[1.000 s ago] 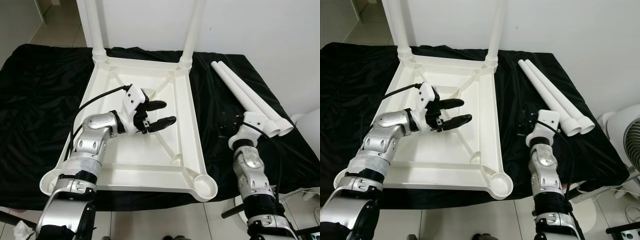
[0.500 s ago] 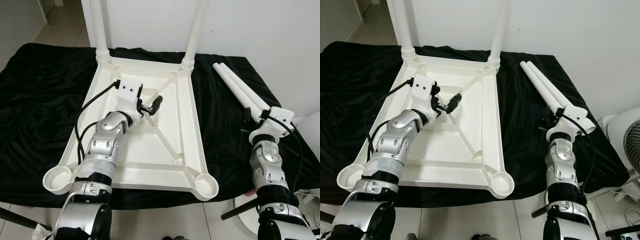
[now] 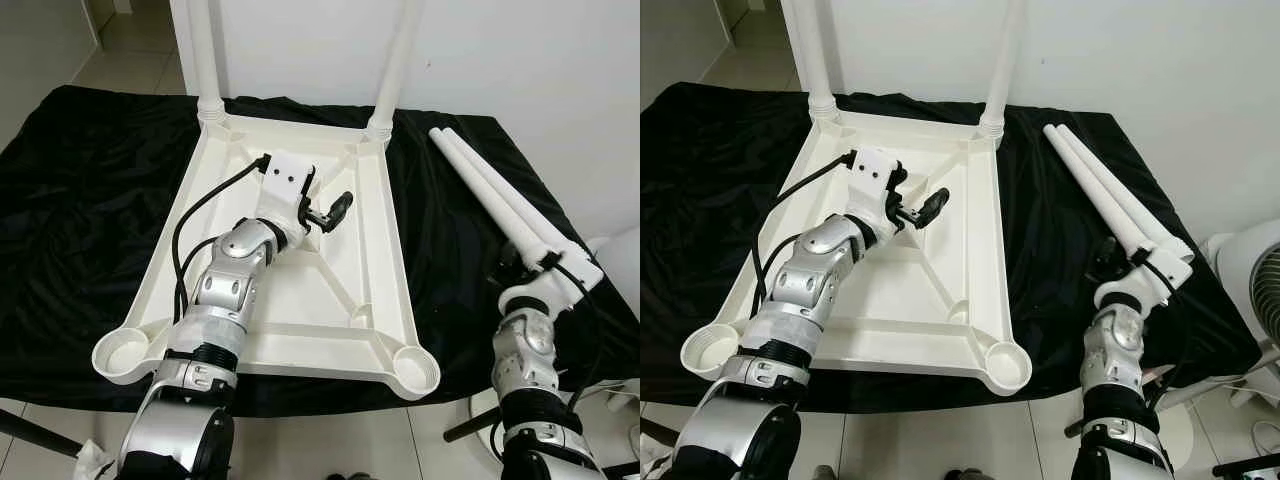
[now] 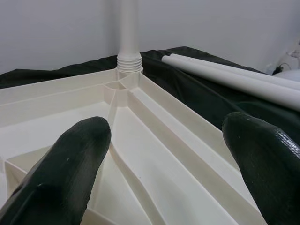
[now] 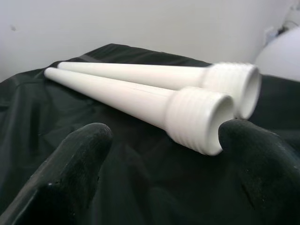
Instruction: Building children table
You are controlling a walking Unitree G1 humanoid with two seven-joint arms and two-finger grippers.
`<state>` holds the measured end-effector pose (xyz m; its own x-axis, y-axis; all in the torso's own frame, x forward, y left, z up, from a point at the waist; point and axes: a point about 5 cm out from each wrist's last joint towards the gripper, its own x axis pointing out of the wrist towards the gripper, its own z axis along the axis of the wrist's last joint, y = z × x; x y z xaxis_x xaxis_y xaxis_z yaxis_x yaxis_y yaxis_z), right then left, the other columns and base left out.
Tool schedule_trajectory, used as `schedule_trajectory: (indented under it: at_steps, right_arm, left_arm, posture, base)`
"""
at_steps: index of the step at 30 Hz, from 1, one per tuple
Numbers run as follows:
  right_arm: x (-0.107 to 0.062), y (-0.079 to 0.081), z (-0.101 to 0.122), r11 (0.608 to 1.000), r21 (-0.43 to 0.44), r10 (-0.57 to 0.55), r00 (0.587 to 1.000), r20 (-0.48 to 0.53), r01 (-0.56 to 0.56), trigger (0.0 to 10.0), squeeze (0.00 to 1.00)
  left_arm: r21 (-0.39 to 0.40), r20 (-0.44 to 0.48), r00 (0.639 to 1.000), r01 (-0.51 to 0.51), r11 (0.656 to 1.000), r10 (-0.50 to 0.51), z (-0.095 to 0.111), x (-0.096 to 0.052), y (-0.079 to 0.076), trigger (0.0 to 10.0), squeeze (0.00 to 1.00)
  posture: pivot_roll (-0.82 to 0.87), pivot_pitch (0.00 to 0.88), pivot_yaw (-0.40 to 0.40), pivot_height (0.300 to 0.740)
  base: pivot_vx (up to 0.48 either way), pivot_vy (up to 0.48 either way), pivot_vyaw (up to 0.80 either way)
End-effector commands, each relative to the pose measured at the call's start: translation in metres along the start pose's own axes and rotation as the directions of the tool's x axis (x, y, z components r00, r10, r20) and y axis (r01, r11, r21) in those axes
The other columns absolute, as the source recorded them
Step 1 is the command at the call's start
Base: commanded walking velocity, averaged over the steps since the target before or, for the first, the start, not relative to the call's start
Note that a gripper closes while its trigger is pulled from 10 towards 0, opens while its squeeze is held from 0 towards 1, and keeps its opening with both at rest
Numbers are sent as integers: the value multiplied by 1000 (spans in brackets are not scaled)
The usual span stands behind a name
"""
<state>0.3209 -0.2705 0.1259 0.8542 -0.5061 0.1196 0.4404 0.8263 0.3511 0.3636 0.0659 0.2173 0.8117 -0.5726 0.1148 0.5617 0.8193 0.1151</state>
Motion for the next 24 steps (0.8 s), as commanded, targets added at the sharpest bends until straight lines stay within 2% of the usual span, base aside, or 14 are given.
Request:
schedule_trajectory:
  at_steps: [1,4,6,12,17,22,23,24]
  right_arm:
    - [-4,-12,-8,999,29,-39,999,-31,40,10000,0]
    - [-3,-16,-9,998,36,-40,999,-34,41,10000,0]
    - [-1,-18,-7,999,39,-26,999,-32,27,10000,0]
    - [4,-20,-5,998,66,6,999,-38,-4,10000,0]
    - [7,-23,-3,998,66,22,999,-31,-20,10000,0]
    - [8,-20,-2,997,53,48,999,-23,-47,10000,0]
    - [6,-9,0,994,-11,106,994,-4,-106,10000,0]
    - [6,-9,0,994,-11,106,994,-4,-106,10000,0]
  left_arm:
    - [14,5,994,-109,994,109,5,2,4,10000,0]
    - [59,13,997,-80,995,80,7,2,1,10000,0]
    - [82,17,1000,-10,997,8,7,1,-8,10000,0]
    - [84,5,998,55,995,-56,6,0,-17,10000,0]
    - [85,0,998,66,994,-66,6,0,-19,10000,0]
    - [90,-8,997,77,993,-76,7,-1,-20,10000,0]
    - [90,0,997,78,993,-79,7,-3,-18,10000,0]
    - [90,0,997,78,993,-79,7,-3,-18,10000,0]
  posture:
    - [22,63,-71,740]
    - [22,68,-70,740]
    - [22,78,-68,740]
    - [22,105,-57,740]
    - [26,122,-45,740]
    - [30,135,-35,740]
    - [32,136,-39,740]
    - [32,136,-39,740]
  base:
    - [0,0,0]
    - [0,0,0]
    - [0,0,0]
    - [0,0,0]
    - [0,0,0]
    - [0,0,0]
    - [0,0,0]
    - [0,0,0]
